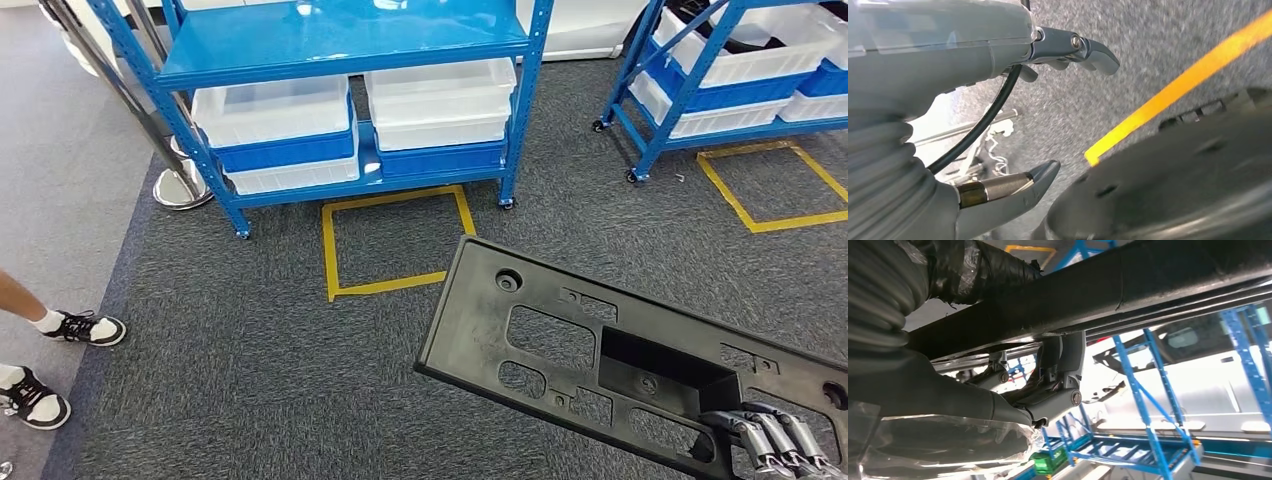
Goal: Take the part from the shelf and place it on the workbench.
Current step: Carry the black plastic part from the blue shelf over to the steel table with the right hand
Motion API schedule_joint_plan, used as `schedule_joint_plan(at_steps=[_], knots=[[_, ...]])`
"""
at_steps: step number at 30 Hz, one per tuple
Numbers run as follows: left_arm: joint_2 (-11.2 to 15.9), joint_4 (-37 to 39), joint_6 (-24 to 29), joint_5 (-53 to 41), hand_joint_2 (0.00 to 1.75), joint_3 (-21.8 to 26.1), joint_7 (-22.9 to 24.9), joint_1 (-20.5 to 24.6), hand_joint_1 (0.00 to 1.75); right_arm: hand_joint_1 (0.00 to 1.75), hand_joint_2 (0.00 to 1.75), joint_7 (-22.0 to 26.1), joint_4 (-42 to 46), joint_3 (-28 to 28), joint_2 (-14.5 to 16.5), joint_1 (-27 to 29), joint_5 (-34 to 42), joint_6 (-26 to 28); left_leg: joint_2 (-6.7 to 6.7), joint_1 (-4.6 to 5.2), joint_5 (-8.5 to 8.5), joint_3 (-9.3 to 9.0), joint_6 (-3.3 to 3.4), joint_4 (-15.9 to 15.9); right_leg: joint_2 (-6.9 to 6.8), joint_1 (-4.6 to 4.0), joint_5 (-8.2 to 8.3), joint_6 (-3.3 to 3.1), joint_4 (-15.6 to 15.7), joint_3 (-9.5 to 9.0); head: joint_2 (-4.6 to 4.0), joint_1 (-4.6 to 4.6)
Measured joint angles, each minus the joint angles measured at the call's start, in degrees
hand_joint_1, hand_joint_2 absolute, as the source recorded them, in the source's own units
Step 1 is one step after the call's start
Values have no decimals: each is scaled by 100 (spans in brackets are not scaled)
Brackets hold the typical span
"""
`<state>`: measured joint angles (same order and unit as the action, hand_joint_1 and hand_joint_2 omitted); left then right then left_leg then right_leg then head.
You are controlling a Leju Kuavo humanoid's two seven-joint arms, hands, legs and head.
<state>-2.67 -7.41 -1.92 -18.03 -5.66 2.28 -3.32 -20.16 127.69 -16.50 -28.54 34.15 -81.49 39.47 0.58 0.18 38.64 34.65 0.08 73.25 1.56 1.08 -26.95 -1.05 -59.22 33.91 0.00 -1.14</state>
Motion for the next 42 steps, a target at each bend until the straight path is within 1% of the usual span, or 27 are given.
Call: schedule_joint_plan(at_steps=[1, 2, 4, 6, 8, 9, 11, 13, 14, 15, 16, 17, 18, 20, 22, 24, 26, 28, 30, 31, 32, 34, 35, 36, 38, 40, 42], knots=[[1, 0, -1, 0, 175, -1, 8, -2, 0, 175, 175, 2, 0, 0, 1, 2, 11, 0, -11, -1, -122, -55, 16, -101, 69, -2, 16, 9, -6, 19, 0, 0], [2, 0, 0, 0, 175, -2, 12, -6, 0, 175, 175, 3, 0, 0, 2, 4, 20, 0, -45, 0, -321, -205, 43, -397, 140, -4, 30, 20, -11, 29, 0, 0], [15, 2, 0, -1, 175, -3, 17, -24, 0, 175, 175, 3, 0, 0, 3, 3, 25, -1, -279, 7, -685, -574, 121, -1180, 274, -4, 63, 54, -22, 50, 0, 3], [31, 4, 0, -2, 175, -4, 20, -24, 0, 175, 175, 5, 0, 0, 7, 8, 25, -2, -438, 27, -807, -733, 166, -1579, 383, 6, 108, 115, -24, 89, 0, 4], [32, 4, 0, -2, 175, -5, 21, -1, 0, 175, 175, 7, 1, 0, 10, 21, 25, -2, -346, 36, -845, -728, 198, -1631, 487, 16, 164, 202, 4, 121, 0, 4], [29, 4, -1, -2, 175, -5, 21, 11, 0, 175, 175, 7, 1, 0, 11, 32, 25, -1, -277, 27, -883, -731, 227, -1667, 470, 20, 162, 231, -7, 140, 0, 6], [22, 4, -2, -2, 175, -7, 21, 7, 0, 175, 175, 8, 1, 1, 14, 41, 25, -1, -117, -5, -965, -716, 296, -1743, 240, 6, -63, 270, -289, 279, 0, 24], [23, 5, -4, -3, 175, -7, 21, -22, 0, 175, 175, 8, 1, 2, 17, 38, 25, -2, 40, 4, -991, -681, 332, -1757, -28, 17, -491, 304, -927, 538, 0, 42], [24, 5, -5, -5, 175, -7, 21, -35, 0, 175, 175, 7, 0, 2, 19, 37, 25, -3, 120, 10, -993, -665, 335, -1751, -78, 27, -643, 330, -1228, 640, 0, 44], [24, 6, -7, -8, 175, -9, 21, -40, 0, 175, 175, 3, 0, 2, 20, 41, 24, -4, 197, 14, -992, -650, 333, -1740, -107, 37, -695, 352, -1383, 663, 0, 44], [24, 7, -9, -11, 175, -11, 21, -39, 0, 175, 175, -1, 0, 3, 21, 45, 21, -5, 270, 14, -987, -637, 326, -1723, -131, 44, -648, 369, -1352, 591, 0, 44], [23, 7, -13, -16, 175, -17, 21, -34, 0, 175, 175, -4, 0, 5, 21, 48, 16, -8, 344, 11, -974, -627, 311, -1700, -175, 48, -515, 380, -1120, 412, 0, 44], [23, 7, -16, -20, 175, -25, 21, -27, 0, 175, 175, -6, 1, 7, 21, 52, 8, -10, 411, 9, -955, -624, 288, -1670, -261, 50, -364, 379, -745, 168, 0, 45], [22, 7, -20, -27, 175, -38, 21, -20, 0, 175, 175, -5, 5, 11, 22, 55, -14, -14, 524, 24, -908, -626, 229, -1613, -508, 26, -207, 327, -149, -191, 0, 44], [24, 7, -19, -39, 175, -44, 21, -10, 0, 175, 175, -8, 17, 15, 27, 71, -45, -19, 624, 47, -875, -645, 165, -1577, -602, -12, -207, 256, -23, -232, 0, 42], [27, 7, -18, -51, 175, -52, 19, 14, 0, 175, 175, -15, 39, 19, 35, 105, -72, -21, 687, 46, -835, -668, 100, -1548, -491, -2, -167, 193, -3, -197, 0, 39], [34, 7, -19, -58, 175, -68, 14, 16, 0, 175, 175, -31, 74, 23, 43, 135, -87, -20, 446, 19, -636, -579, 36, -1314, -362, 31, -122, 122, 31, -170, 0, 29], [37, 7, -20, -62, 175, -86, 9, -3, 0, 175, 175, -44, 98, 29, 48, 150, -101, -20, 122, -13, -313, -348, -3, -803, -250, 39, -94, 80, 40, -140, 0, 18], [37, 7, -25, -63, 175, -99, 7, -15, 0, 175, 175, -46, 107, 37, 51, 167, -123, -20, 24, -28, -65, -44, -19, -156, -127, 30, -81, 68, 34, -112, 0, 17], [37, 7, -28, -63, 175, -103, 5, -19, 0, 175, 175, -48, 111, 43, 52, 180, -135, -20, 10, -31, -42, 53, -22, 38, -60, 26, -77, 66, 30, -106, 0, 17], [38, 7, -31, -63, 175, -107, 2, -23, 0, 175, 175, -50, 118, 52, 53, 196, -148, -20, -3, -33, -107, 90, -18, 97, 20, 23, -74, 66, 23, -103, 0, 16], [40, 7, -31, -63, 175, -119, -5, -30, 0, 175, 175, -56, 145, 70, 54, 224, -161, -20, -93, -33, -527, -141, 17, -462, 175, 24, -72, 71, 8, -112, 0, 16], [44, 9, -31, -62, 175, -125, -7, -39, 0, 175, 175, -61, 166, 79, 54, 235, -168, -20, -240, -34, -724, -296, 45, -842, 251, 23, -68, 83, -2, -108, 0, 17], [48, 13, -33, -60, 175, -129, -9, -46, 0, 175, 175, -67, 185, 89, 54, 244, -174, -22, -379, -39, -856, -424, 66, -1181, 323, 21, -62, 105, -17, -92, 0, 18], [55, 19, -40, -46, 175, -131, -9, -41, 0, 175, 175, -86, 221, 111, 55, 271, -190, -26, -535, -31, -900, -511, 98, -1456, 450, 29, -25, 185, -26, -29, 0, 20], [52, 20, -48, -28, 175, -132, -7, -16, 0, 175, 175, -103, 252, 128, 56, 308, -198, -29, -417, -30, -931, -523, 148, -1512, 546, 52, 17, 272, -18, 23, 0, 21], [50, 20, -51, -20, 175, -133, -2, -12, 0, 175, 175, -108, 278, 145, 54, 338, -199, -30, -258, -49, -985, -543, 235, -1585, 333, 38, -104, 316, -191, 117, 0, 35]])
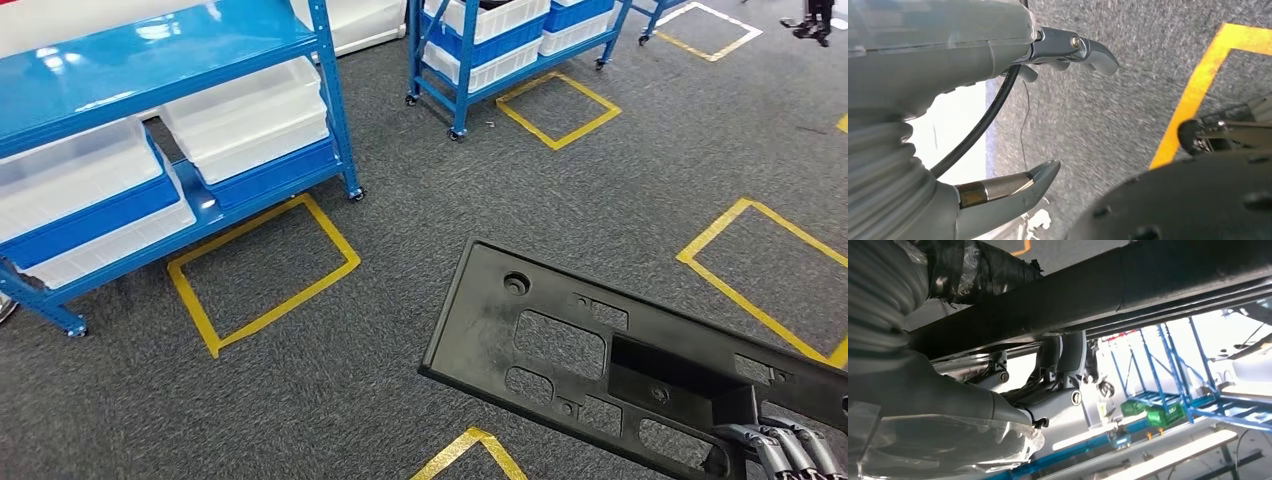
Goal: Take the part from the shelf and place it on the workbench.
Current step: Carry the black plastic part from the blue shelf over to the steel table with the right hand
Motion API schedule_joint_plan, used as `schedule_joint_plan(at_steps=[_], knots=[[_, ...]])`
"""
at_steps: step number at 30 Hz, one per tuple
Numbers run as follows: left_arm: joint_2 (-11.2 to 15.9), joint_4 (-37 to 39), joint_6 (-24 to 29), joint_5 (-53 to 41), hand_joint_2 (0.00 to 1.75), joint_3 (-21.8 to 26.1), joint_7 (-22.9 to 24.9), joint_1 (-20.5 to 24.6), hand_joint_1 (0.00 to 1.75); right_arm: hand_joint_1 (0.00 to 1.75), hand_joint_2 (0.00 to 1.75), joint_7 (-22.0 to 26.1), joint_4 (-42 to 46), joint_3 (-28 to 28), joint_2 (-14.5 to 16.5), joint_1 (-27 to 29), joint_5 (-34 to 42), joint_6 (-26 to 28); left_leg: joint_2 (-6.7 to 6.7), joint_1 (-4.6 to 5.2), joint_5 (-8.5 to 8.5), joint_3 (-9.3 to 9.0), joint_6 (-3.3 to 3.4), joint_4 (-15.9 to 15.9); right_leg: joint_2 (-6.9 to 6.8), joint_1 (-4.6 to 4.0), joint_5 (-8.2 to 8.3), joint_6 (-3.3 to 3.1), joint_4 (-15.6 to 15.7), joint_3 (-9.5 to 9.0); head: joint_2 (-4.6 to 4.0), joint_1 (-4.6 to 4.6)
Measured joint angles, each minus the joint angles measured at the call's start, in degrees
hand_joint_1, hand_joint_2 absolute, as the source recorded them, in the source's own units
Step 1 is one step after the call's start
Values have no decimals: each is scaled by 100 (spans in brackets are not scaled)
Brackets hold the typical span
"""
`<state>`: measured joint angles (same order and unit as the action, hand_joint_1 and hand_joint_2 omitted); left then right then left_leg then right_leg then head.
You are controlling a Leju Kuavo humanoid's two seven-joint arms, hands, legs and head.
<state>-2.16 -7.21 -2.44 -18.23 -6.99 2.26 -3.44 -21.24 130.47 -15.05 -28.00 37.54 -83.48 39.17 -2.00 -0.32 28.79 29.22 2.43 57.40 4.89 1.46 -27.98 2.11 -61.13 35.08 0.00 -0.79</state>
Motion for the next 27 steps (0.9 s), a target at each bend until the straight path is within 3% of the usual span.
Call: schedule_joint_plan(at_steps=[2, 4, 5, 6, 7, 9, 10, 11, 13, 14, 16, 18, 19, 20, 21, 23, 25, 27], knots=[[1, 1, -1, 2, 175, -1, 5, -20, 0, 175, 175, -2, 15, 21, -3, 14, -2, -2, 173, 8, -25, 8, 52, -31, -340, -16, -363, 26, -597, 277, 0, 22], [2, 2, -1, 3, 175, -1, 10, -38, 0, 175, 175, -5, 19, 30, -4, 20, -3, -6, 337, 32, -26, 40, 59, -24, -446, -5, -645, 53, -1240, 555, 0, 30], [2, 2, -1, 4, 175, -1, 10, -39, 0, 175, 175, -9, 19, 33, -4, 24, -3, -8, 416, 40, -24, 52, 58, -22, -461, -3, -640, 58, -1330, 570, 0, 29], [1, 2, -1, 6, 175, -1, 10, -35, 0, 175, 175, -13, 20, 37, -4, 27, -3, -9, 492, 45, -19, 56, 54, -20, -480, -5, -535, 56, -1189, 465, 0, 30], [-1, 2, -1, 8, 175, -1, 11, -29, 0, 175, 175, -16, 22, 44, -4, 30, -3, -10, 566, 48, -11, 54, 46, -16, -529, -9, -368, 47, -850, 249, 0, 30], [-2, 2, -1, 10, 175, -1, 12, -13, 0, 175, 175, -19, 27, 58, -4, 35, -3, -11, 682, 64, 21, 14, 6, 4, -759, -38, -124, -6, -60, -202, 0, 28], [-2, 2, -1, 11, 175, -1, 12, -11, 0, 175, 175, -22, 32, 63, -4, 37, -3, -12, 727, 73, 43, -8, -25, 10, -841, -56, -80, -39, 167, -332, 0, 26], [-1, 2, -1, 12, 175, -1, 12, -6, 0, 175, 175, -25, 39, 68, -4, 40, -3, -13, 772, 80, 64, -33, -57, 12, -877, -73, -84, -71, 253, -373, 0, 25], [0, 2, 1, 14, 175, -1, 13, 12, 0, 175, 175, -25, 53, 75, -2, 52, -3, -14, 872, 84, 87, -78, -115, -1, -763, -78, -68, -125, 256, -365, 0, 25], [1, 2, 1, 14, 175, -1, 14, 21, 0, 175, 175, -23, 57, 78, -1, 62, -4, -14, 857, 77, 117, -88, -145, 24, -701, -64, -46, -161, 275, -361, 0, 26], [2, 2, 1, 15, 175, -1, 14, 17, 0, 175, 175, -25, 65, 79, 0, 72, -7, -14, 633, 56, 344, 7, -198, 298, -583, -25, 6, -231, 313, -350, 0, 15], [1, 2, 1, 15, 175, -1, 14, -1, 0, 175, 175, -27, 72, 79, 0, 71, -11, -14, 342, 26, 764, 326, -231, 1008, -467, -19, 26, -259, 313, -323, 0, 6], [1, 2, 0, 15, 175, -1, 14, -5, 0, 175, 175, -27, 74, 79, 1, 71, -13, -14, 285, 20, 916, 498, -239, 1376, -402, -22, 28, -262, 305, -309, 0, 5], [0, 2, -1, 15, 175, -1, 14, -7, 0, 175, 175, -27, 74, 79, 1, 72, -14, -14, 259, 17, 966, 620, -241, 1623, -330, -26, 28, -264, 293, -301, 0, 6], [1, 2, -1, 15, 175, -1, 14, -7, 0, 175, 175, -27, 74, 79, 2, 72, -15, -14, 249, 16, 883, 644, -237, 1645, -259, -28, 24, -262, 280, -298, 0, 5], [2, 2, 3, 15, 175, -1, 15, -10, 0, 175, 175, -28, 74, 79, 2, 72, -16, -14, 168, 14, 452, 421, -211, 1087, -110, -25, 10, -250, 253, -305, 0, 6], [7, 9, 10, 15, 175, -1, 17, -32, 0, 175, 175, -33, 74, 80, 2, 72, -16, -14, -134, 1, 128, 150, -175, 390, 35, -30, 1, -207, 215, -283, 0, 9], [11, 15, 15, 15, 175, -1, 20, -36, 0, 175, 175, -42, 78, 82, 2, 77, -17, -14, -308, 6, 70, 64, -149, 128, 169, -15, 25, -130, 198, -221, 0, 10]])
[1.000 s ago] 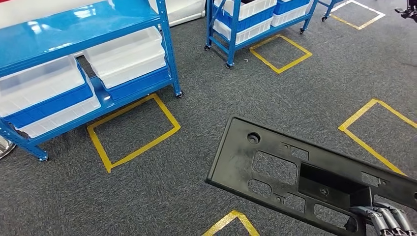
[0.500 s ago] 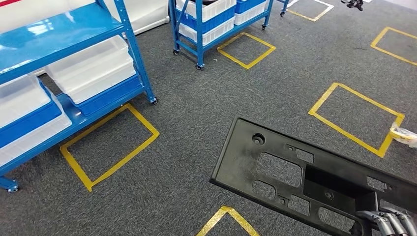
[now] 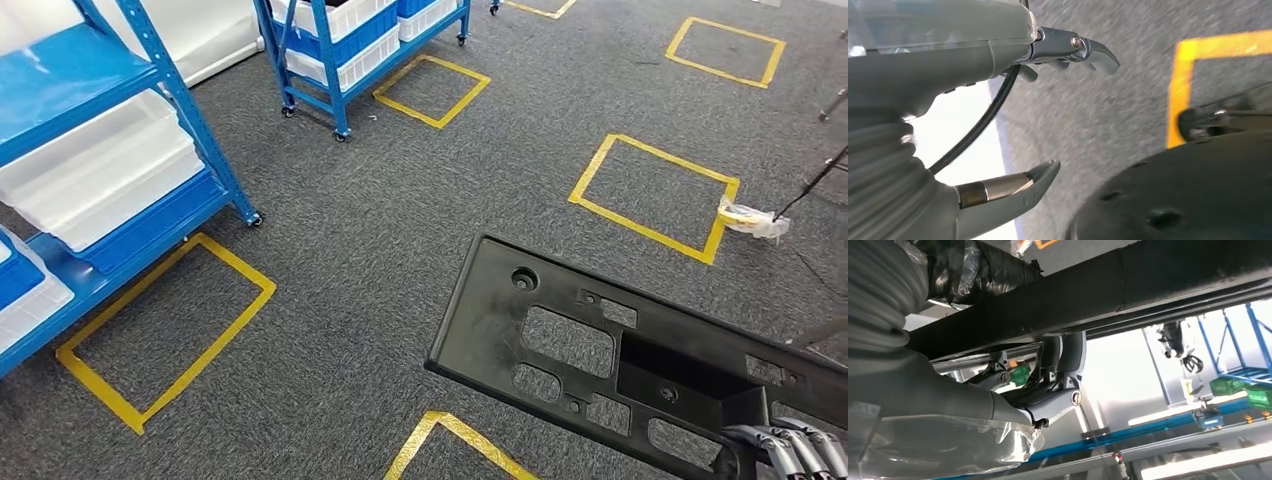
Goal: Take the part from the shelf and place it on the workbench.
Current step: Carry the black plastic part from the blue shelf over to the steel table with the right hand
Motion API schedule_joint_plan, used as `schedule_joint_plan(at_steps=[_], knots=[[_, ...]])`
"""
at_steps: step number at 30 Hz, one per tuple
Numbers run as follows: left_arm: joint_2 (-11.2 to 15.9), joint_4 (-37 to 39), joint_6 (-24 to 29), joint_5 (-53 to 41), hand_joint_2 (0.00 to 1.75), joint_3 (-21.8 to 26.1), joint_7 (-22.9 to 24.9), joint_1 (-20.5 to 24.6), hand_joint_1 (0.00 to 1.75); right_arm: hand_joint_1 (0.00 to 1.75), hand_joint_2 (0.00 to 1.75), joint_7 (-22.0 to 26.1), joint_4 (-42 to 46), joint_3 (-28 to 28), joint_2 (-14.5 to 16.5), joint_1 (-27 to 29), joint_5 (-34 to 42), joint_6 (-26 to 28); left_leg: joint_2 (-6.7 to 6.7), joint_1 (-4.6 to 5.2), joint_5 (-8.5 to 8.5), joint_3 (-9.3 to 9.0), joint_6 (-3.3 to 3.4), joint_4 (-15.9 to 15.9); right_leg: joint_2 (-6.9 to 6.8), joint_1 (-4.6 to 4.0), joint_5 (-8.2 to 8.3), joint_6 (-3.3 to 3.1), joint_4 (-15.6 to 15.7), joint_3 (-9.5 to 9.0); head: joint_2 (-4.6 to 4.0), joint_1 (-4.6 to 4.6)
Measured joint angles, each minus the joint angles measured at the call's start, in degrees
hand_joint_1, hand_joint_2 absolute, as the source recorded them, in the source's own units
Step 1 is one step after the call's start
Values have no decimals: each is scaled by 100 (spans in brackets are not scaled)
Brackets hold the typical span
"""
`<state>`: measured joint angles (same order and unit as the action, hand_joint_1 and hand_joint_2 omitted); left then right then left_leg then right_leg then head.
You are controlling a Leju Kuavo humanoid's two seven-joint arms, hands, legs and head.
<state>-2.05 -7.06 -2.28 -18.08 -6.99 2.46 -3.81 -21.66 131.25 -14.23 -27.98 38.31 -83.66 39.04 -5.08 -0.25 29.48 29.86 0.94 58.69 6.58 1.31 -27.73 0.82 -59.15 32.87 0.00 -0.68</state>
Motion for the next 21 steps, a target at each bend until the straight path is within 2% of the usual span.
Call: schedule_joint_plan(at_steps=[1, 2, 3, 4, 6, 7, 8, 9, 10, 11, 13, 14, 15, 17, 18, 19, 20, 21], knots=[[0, 0, 1, 0, 175, -1, 2, 12, 0, 175, 175, -7, 4, 1, 0, 8, -3, 0, 59, 5, -10, -7, 16, -26, 72, 14, 22, 44, 7, 29, 0, 0], [-1, 0, 1, 0, 175, -2, 5, 23, 0, 175, 175, -15, 10, 4, 1, 20, -8, 0, 135, 6, -30, -16, 47, -50, 66, 29, 26, 77, -1, 45, 0, -1], [-1, 0, 1, 1, 175, -3, 9, 27, 0, 175, 175, -25, 17, 9, 0, 29, -16, 0, 216, -1, -49, -31, 85, -83, -32, 23, -14, 101, -61, 77, 0, 4], [0, 0, 1, 2, 175, -3, 13, 24, 0, 175, 175, -34, 23, 17, -1, 36, -26, -1, 302, -6, -67, -44, 125, -117, -188, 12, -115, 118, -214, 150, 0, 11], [3, 0, 2, 4, 175, -4, 25, 8, 0, 175, 175, -52, 28, 35, -3, 43, -42, -2, 472, 6, -74, -43, 177, -140, -523, -4, -465, 142, -841, 448, 0, 22], [4, 0, 2, 4, 175, -4, 31, 3, 0, 175, 175, -61, 28, 42, -4, 48, -45, -3, 557, 19, -71, -31, 189, -137, -587, -1, -623, 155, -1201, 620, 0, 21], [4, 0, 2, 5, 175, -4, 36, 2, 0, 175, 175, -69, 27, 48, -4, 54, -47, -3, 641, 30, -65, -21, 193, -133, -614, 4, -701, 163, -1455, 732, 0, 22], [4, 0, 1, 5, 175, -4, 39, 4, 0, 175, 175, -76, 27, 56, -4, 61, -47, -4, 723, 37, -56, -13, 195, -128, -629, 5, -675, 165, -1515, 743, 0, 21], [3, 0, 1, 6, 175, -4, 40, 9, 0, 175, 175, -79, 27, 66, -4, 65, -47, -4, 799, 40, -46, -14, 191, -124, -654, 3, -551, 160, -1335, 627, 0, 21], [2, 0, 1, 7, 175, -4, 40, 14, 0, 175, 175, -80, 27, 74, -4, 69, -47, -4, 868, 42, -33, -23, 181, -119, -713, -1, -376, 149, -973, 409, 0, 22], [0, 0, 1, 7, 175, -4, 39, 22, 0, 175, 175, -79, 27, 84, -3, 72, -47, -4, 983, 60, -2, -66, 140, -105, -939, -34, -136, 98, -232, -9, 0, 20], [0, 0, 2, 7, 175, -4, 39, 23, 0, 175, 175, -80, 28, 89, -3, 75, -47, -4, 1030, 67, 11, -89, 112, -102, -1011, -55, -92, 69, -34, -115, 0, 18], [-1, 0, 2, 7, 175, -4, 39, 28, 0, 175, 175, -80, 30, 96, -3, 78, -47, -4, 1076, 72, 20, -117, 82, -104, -1033, -76, -91, 42, 30, -137, 0, 18], [-2, -1, 3, 8, 175, -4, 40, 49, 0, 175, 175, -82, 40, 111, -3, 105, -47, -4, 1147, 66, 36, -148, 20, -112, -915, -71, -55, -13, 51, -126, 0, 17], [-2, -1, 3, 9, 175, -5, 43, 57, 0, 175, 175, -86, 51, 119, -2, 123, -47, -4, 1082, 59, 81, -145, -14, -72, -858, -55, -30, -48, 78, -126, 0, 16], [-2, -1, 3, 9, 175, -5, 46, 58, 0, 175, 175, -90, 62, 126, -1, 139, -47, -4, 959, 48, 187, -93, -42, 58, -801, -38, -3, -86, 106, -126, 0, 12], [-2, -1, 3, 9, 175, -6, 51, 52, 0, 175, 175, -93, 69, 132, 0, 150, -48, -4, 809, 36, 339, 1, -67, 275, -747, -22, 22, -119, 131, -127, 0, 9], [-2, 0, 3, 9, 175, -7, 56, 42, 0, 175, 175, -94, 75, 137, 1, 157, -48, -6, 661, 24, 544, 160, -81, 636, -690, -32, 34, -136, 136, -111, 0, 8]])
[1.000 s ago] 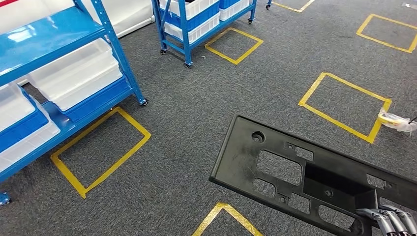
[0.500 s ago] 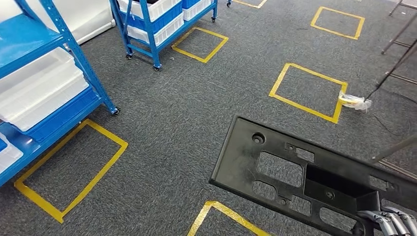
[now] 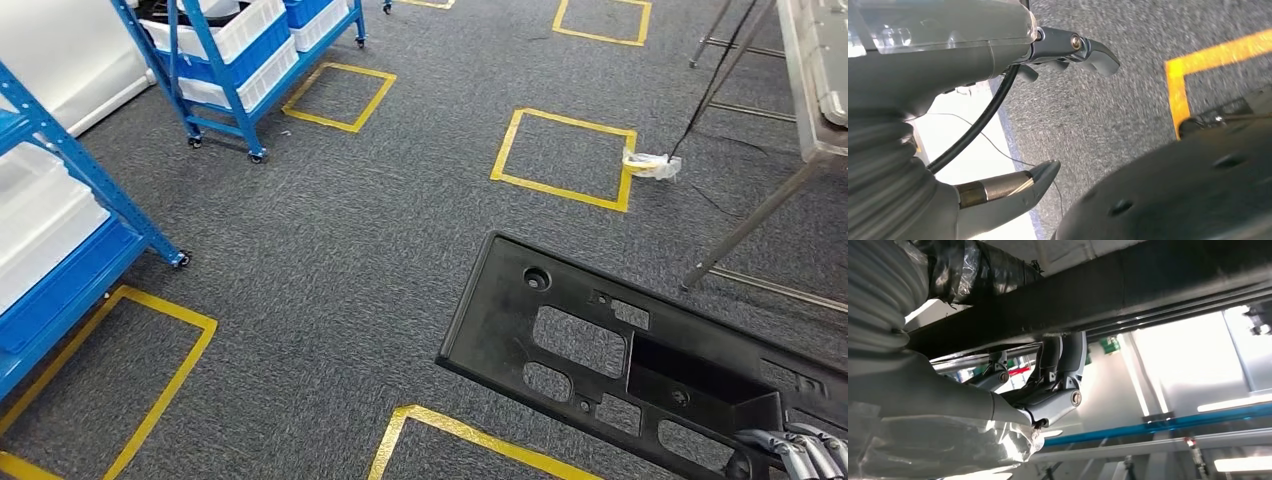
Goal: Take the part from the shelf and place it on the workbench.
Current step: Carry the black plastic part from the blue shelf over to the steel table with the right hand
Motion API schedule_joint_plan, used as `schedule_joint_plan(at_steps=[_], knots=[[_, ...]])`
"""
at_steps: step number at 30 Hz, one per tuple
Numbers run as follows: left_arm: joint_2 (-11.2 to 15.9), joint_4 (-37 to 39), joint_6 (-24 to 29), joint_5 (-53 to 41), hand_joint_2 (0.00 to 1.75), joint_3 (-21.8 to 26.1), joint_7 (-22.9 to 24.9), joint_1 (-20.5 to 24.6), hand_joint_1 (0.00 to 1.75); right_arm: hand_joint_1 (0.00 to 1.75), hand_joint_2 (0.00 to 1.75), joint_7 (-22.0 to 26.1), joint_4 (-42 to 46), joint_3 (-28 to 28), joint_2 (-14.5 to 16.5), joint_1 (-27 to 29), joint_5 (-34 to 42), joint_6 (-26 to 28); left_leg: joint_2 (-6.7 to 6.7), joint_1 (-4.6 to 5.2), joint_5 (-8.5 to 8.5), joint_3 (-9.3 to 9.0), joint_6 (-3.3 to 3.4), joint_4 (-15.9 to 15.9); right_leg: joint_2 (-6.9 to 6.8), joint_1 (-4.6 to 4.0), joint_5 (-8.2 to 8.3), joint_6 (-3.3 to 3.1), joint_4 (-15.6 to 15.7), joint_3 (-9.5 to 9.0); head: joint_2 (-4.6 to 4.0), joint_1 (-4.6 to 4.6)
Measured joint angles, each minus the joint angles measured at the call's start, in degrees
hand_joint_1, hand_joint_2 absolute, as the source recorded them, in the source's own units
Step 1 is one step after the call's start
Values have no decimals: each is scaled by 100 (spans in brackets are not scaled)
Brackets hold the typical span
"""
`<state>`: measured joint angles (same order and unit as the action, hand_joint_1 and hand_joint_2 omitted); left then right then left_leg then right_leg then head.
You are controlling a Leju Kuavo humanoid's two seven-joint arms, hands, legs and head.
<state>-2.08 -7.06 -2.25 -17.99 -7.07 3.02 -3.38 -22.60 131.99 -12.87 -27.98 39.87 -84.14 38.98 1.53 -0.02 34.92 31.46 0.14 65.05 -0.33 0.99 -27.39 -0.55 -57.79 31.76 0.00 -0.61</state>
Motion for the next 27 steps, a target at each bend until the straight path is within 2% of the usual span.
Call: schedule_joint_plan(at_steps=[1, 2, 3, 4, 5, 6, 7, 9, 11, 12, 13, 14, 16, 17, 18, 19, 20, 21, 23, 24, 25, 26, 27], knots=[[-1, 0, 0, -1, 175, -1, 2, -7, 0, 175, 175, 2, 1, 3, 0, 3, -1, -2, -69, -8, 191, 193, -6, 409, 63, -7, 9, -13, -5, 16, 0, -1], [-1, 0, -1, -1, 175, -2, 6, -10, 0, 175, 175, 4, 0, 3, 0, 6, -1, -5, -93, -11, 299, 357, -10, 742, 131, -14, 12, -18, -12, 29, 0, -1], [-2, -1, -1, -2, 175, -3, 9, -12, 0, 175, 175, 7, 0, 4, 0, 9, -1, -9, -105, -12, 308, 460, -10, 934, 207, -20, 14, -22, -24, 37, 0, -1], [-2, -1, -2, -4, 175, -4, 13, -12, 0, 175, 175, 9, 0, 4, 1, 10, -1, -11, -115, -13, 175, 438, -4, 858, 285, -22, 13, -21, -41, 41, 0, -1], [-2, -1, -2, -6, 175, -5, 16, -13, 0, 175, 175, 10, 0, 4, 1, 10, -1, -13, -146, -15, -40, 322, 7, 577, 361, -22, 9, -17, -59, 42, 0, -1], [0, -1, -2, -8, 175, -7, 17, -18, 0, 175, 175, 11, 0, 4, 1, 11, -1, -15, -249, -17, -269, 148, 29, 166, 437, -19, 3, -9, -79, 46, 0, 0], [3, 1, -2, -10, 175, -8, 20, -27, 0, 175, 175, 11, 0, 4, 2, 8, -1, -17, -370, -22, -429, -13, 50, -215, 507, -25, -5, 7, -105, 57, 0, 2], [8, 3, -2, -14, 175, -10, 21, -29, 0, 175, 175, 13, 1, 7, 4, 11, -2, -20, -539, -17, -536, -174, 86, -630, 633, -20, 4, 68, -134, 104, 0, 5], [8, 4, -2, -15, 175, -13, 21, -3, 0, 175, 175, 14, 2, 10, 8, 23, -3, -21, -463, -5, -543, -189, 124, -688, 756, -3, 41, 154, -123, 149, 0, 4], [7, 4, -2, -15, 175, -14, 21, 11, 0, 175, 175, 14, 1, 12, 11, 31, -3, -21, -388, -8, -572, -208, 159, -732, 753, 5, 39, 184, -138, 166, 0, 5], [7, 4, -2, -15, 175, -16, 21, 16, 0, 175, 175, 14, 1, 14, 15, 36, -3, -21, -314, -15, -605, -230, 200, -783, 665, 3, -15, 208, -210, 205, 0, 13], [7, 4, -2, -15, 175, -19, 21, 12, 0, 175, 175, 15, 2, 21, 17, 34, -4, -21, -234, -23, -638, -246, 237, -833, 522, -6, -139, 226, -390, 293, 0, 22], [10, 4, -1, -16, 175, -26, 21, -13, 0, 175, 175, 15, 1, 31, 22, 24, -7, -22, -84, -11, -662, -240, 272, -865, 199, -8, -516, 255, -1042, 604, 0, 42], [12, 4, -2, -17, 175, -31, 21, -24, 0, 175, 175, 15, -1, 35, 24, 22, -9, -22, -6, -2, -661, -223, 274, -860, 125, 3, -664, 274, -1384, 763, 0, 43], [13, 4, -3, -19, 175, -35, 21, -30, 0, 175, 175, 15, -2, 35, 25, 23, -10, -22, 70, 4, -654, -210, 272, -854, 87, 18, -715, 291, -1590, 852, 0, 44], [13, 4, -6, -20, 175, -39, 21, -31, 0, 175, 175, 15, -3, 36, 26, 25, -10, -22, 144, 6, -643, -203, 265, -848, 61, 32, -658, 306, -1588, 832, 0, 44], [13, 4, -9, -22, 175, -42, 20, -28, 0, 175, 175, 15, -3, 37, 26, 24, -10, -22, 213, 4, -629, -205, 252, -841, 24, 44, -515, 317, -1370, 698, 0, 44], [12, 4, -12, -23, 175, -44, 20, -23, 0, 175, 175, 15, -3, 38, 26, 24, -10, -22, 276, 1, -611, -217, 231, -831, -62, 53, -333, 325, -980, 467, 0, 45], [14, 4, -14, -25, 175, -46, 19, -17, 0, 175, 175, 15, -2, 41, 27, 20, -11, -22, 377, 19, -560, -254, 165, -802, -274, 37, -104, 297, -298, 89, 0, 43], [16, 4, -14, -26, 175, -46, 19, -14, 0, 175, 175, 15, -2, 48, 28, 21, -13, -22, 422, 29, -536, -275, 130, -790, -330, 23, -72, 267, -132, 7, 0, 40], [17, 4, -10, -26, 175, -48, 19, -7, 0, 175, 175, 14, -1, 61, 31, 24, -15, -22, 469, 39, -518, -299, 98, -787, -318, 4, -81, 229, -99, 7, 0, 38], [17, 4, -8, -26, 175, -50, 19, 7, 0, 175, 175, 14, 0, 76, 34, 36, -18, -22, 521, 37, -506, -327, 71, -791, -248, -3, -74, 191, -90, 19, 0, 37], [18, 4, -5, -26, 175, -52, 19, 20, 0, 175, 175, 16, 2, 96, 37, 52, -21, -23, 511, 26, -481, -344, 39, -777, -190, 3, -64, 152, -77, 22, 0, 35]])
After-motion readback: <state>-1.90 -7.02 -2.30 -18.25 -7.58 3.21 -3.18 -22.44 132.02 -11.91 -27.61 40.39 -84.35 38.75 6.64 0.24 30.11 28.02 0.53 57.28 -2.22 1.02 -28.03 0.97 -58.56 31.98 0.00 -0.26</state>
